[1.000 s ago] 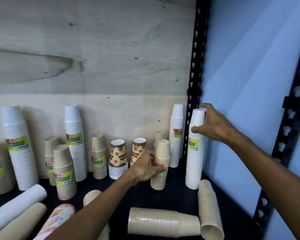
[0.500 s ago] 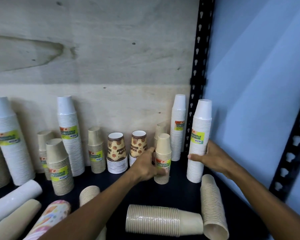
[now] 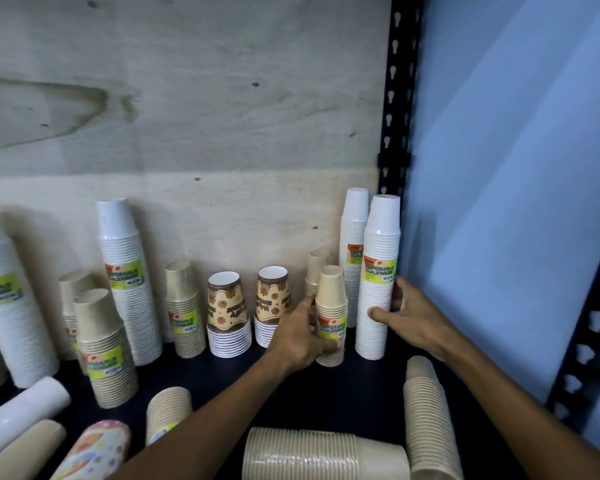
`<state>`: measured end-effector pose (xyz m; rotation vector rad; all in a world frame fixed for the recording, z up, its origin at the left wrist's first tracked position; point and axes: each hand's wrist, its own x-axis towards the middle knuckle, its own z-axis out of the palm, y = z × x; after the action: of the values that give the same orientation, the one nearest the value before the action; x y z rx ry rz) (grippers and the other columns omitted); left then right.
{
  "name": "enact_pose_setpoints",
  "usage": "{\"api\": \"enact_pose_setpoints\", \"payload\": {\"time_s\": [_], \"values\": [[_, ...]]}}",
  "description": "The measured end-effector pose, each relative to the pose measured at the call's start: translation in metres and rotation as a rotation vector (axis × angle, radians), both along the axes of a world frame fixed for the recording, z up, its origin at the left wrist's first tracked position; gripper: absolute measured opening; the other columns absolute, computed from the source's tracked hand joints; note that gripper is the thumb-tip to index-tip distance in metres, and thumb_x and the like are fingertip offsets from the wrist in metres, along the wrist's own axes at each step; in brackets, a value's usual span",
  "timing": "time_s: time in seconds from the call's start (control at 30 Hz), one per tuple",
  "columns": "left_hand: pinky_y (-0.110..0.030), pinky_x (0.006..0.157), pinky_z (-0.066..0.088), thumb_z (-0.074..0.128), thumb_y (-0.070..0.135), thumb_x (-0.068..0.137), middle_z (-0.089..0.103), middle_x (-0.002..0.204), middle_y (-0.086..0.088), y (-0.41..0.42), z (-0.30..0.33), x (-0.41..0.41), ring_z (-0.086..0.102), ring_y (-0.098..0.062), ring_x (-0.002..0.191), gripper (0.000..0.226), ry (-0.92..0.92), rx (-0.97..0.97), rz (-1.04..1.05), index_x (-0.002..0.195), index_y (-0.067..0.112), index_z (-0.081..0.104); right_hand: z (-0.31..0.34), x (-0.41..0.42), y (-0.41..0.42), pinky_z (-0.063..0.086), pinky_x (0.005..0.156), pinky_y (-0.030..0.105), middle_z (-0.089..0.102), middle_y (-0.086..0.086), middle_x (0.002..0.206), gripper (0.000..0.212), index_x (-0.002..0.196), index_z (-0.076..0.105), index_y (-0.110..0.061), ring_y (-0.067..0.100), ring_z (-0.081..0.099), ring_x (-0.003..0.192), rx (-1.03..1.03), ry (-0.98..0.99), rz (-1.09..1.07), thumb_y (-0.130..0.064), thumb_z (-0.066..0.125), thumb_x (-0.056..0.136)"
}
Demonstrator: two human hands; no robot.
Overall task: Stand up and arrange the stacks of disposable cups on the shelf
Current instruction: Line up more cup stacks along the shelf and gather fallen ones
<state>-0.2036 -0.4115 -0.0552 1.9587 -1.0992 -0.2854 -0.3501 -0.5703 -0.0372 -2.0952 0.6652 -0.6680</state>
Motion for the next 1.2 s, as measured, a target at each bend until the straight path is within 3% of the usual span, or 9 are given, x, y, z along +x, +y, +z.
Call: {"api": "enact_pose_setpoints", "payload": {"time_s": [0.1, 0.5, 0.6, 0.7, 0.77, 0.9, 1.0, 1.1, 1.2], "values": [[-0.030, 0.097, 0.051, 0.088, 0.022, 0.069, 0.064, 0.125, 0.002, -0.003, -0.001, 0.000, 0.061, -0.013, 0.102, 0.080, -0.005, -0.014, 0.019, 0.137, 0.019, 0.045, -0.001, 0.000, -0.001, 0.053, 0.101, 0.042, 0.066, -0.012, 0.122, 0.069, 0.135, 0.049, -0.024, 0.004, 0.066, 0.107, 0.002, 0.009, 0.017, -0.027, 0.078, 0.072], [-0.036, 0.097, 0.052, 0.090, 0.025, 0.064, 0.066, 0.122, 0.002, -0.011, -0.012, 0.002, 0.064, -0.017, 0.107, 0.082, -0.008, 0.003, 0.086, 0.132, 0.021, 0.045, -0.007, 0.007, -0.008, 0.053, 0.097, 0.037, 0.064, -0.008, 0.126, 0.066, 0.137, 0.047, -0.021, 0.007, 0.065, 0.104, -0.065, 0.055, -0.008, -0.025, 0.080, 0.080], [-0.041, 0.097, 0.053, 0.093, 0.025, 0.060, 0.066, 0.122, -0.002, -0.007, -0.007, 0.001, 0.065, -0.020, 0.107, 0.092, 0.058, 0.052, 0.116, 0.135, 0.016, 0.041, -0.006, 0.004, -0.009, 0.053, 0.099, 0.042, 0.063, -0.007, 0.127, 0.083, 0.141, 0.041, -0.022, 0.010, 0.065, 0.107, -0.021, 0.099, -0.002, -0.036, 0.084, 0.072], [-0.040, 0.095, 0.053, 0.093, 0.028, 0.060, 0.065, 0.117, -0.003, 0.003, 0.002, 0.004, 0.064, -0.022, 0.105, 0.093, 0.093, 0.083, 0.171, 0.134, 0.011, 0.040, -0.008, 0.000, -0.014, 0.049, 0.104, 0.042, 0.058, -0.001, 0.138, 0.122, 0.148, 0.031, -0.025, 0.014, 0.062, 0.117, -0.007, 0.189, -0.031, -0.071, 0.084, 0.048], [-0.038, 0.093, 0.054, 0.091, 0.032, 0.063, 0.065, 0.109, 0.000, 0.017, 0.011, 0.003, 0.065, -0.019, 0.100, 0.082, 0.091, 0.089, 0.179, 0.128, 0.013, 0.044, 0.000, -0.009, -0.006, 0.043, 0.108, 0.037, 0.047, 0.008, 0.149, 0.118, 0.153, 0.024, -0.017, 0.021, 0.053, 0.129, -0.042, 0.323, -0.094, -0.065, 0.082, 0.061], [-0.026, 0.080, 0.053, 0.083, 0.040, 0.074, 0.068, 0.092, 0.007, 0.053, 0.033, -0.016, 0.063, -0.007, 0.080, 0.041, 0.105, 0.197, -0.083, 0.102, 0.022, 0.059, 0.019, -0.033, 0.010, 0.046, 0.100, 0.035, 0.041, 0.014, 0.148, 0.099, 0.148, 0.025, -0.005, 0.028, 0.051, 0.128, -0.128, 0.619, -0.234, -0.062, 0.069, 0.079], [-0.025, 0.093, 0.049, 0.077, 0.055, 0.074, 0.069, 0.106, 0.007, 0.077, 0.046, -0.032, 0.064, -0.006, 0.097, 0.050, 0.068, 0.440, -0.341, 0.112, 0.026, 0.063, 0.027, -0.047, 0.032, 0.054, 0.073, 0.031, 0.057, 0.012, 0.120, 0.094, 0.141, 0.028, -0.004, 0.026, 0.068, 0.087, -0.120, 0.774, -0.259, -0.066, 0.064, 0.080], [-0.032, 0.105, 0.046, 0.077, 0.055, 0.074, 0.065, 0.118, 0.011, 0.092, 0.048, -0.047, 0.061, -0.005, 0.109, 0.059, -0.008, 0.636, -0.491, 0.125, 0.030, 0.059, 0.026, -0.059, 0.052, 0.060, 0.074, 0.035, 0.060, 0.012, 0.103, 0.098, 0.140, 0.025, -0.007, 0.025, 0.070, 0.084, -0.118, 0.895, -0.287, -0.071, 0.063, 0.077], [-0.030, 0.106, 0.044, 0.080, 0.047, 0.074, 0.059, 0.129, 0.012, 0.096, 0.045, -0.057, 0.056, -0.006, 0.116, 0.067, -0.140, 0.709, -0.555, 0.133, 0.032, 0.053, 0.021, -0.065, 0.064, 0.059, 0.058, 0.029, 0.059, 0.012, 0.099, 0.093, 0.131, 0.028, -0.013, 0.022, 0.070, 0.075, -0.052, 0.916, -0.283, -0.072, 0.069, 0.071]]}}
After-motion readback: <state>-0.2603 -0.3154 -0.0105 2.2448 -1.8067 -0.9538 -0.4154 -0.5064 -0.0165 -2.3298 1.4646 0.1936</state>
